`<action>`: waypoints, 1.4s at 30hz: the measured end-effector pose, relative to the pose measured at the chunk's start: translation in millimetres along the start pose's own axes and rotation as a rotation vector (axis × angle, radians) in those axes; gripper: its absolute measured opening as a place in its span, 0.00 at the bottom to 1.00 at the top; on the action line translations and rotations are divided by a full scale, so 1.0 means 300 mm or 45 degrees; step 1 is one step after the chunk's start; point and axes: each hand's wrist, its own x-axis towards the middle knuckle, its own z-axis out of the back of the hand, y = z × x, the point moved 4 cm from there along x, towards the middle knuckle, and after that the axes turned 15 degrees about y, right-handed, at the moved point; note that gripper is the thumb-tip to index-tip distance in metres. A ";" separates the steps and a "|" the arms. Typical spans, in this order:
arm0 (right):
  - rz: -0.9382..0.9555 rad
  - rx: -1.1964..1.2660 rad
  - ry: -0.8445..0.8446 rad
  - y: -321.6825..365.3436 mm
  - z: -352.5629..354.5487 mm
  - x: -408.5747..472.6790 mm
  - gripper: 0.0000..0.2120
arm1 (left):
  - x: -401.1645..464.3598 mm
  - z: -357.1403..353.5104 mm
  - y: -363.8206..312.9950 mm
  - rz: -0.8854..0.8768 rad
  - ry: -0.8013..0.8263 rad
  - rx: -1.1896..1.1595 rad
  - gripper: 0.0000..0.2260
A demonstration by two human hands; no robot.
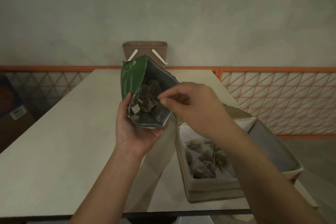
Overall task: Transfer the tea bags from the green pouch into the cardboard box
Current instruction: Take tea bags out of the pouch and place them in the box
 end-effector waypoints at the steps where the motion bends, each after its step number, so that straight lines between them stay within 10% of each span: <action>1: 0.014 -0.053 0.046 0.015 -0.024 0.033 0.07 | -0.001 0.001 -0.004 0.003 -0.012 0.016 0.23; 12: -0.167 -0.701 0.391 -0.063 -0.197 0.337 0.20 | 0.000 0.012 -0.034 0.004 -0.046 -0.015 0.23; 30: 0.040 -0.302 -0.093 -0.015 0.008 0.127 0.19 | 0.014 -0.004 -0.020 0.014 -0.047 0.015 0.23; 42: -0.315 0.142 -0.086 -0.217 0.110 -0.118 0.09 | 0.019 -0.009 0.022 -0.003 0.033 -0.067 0.26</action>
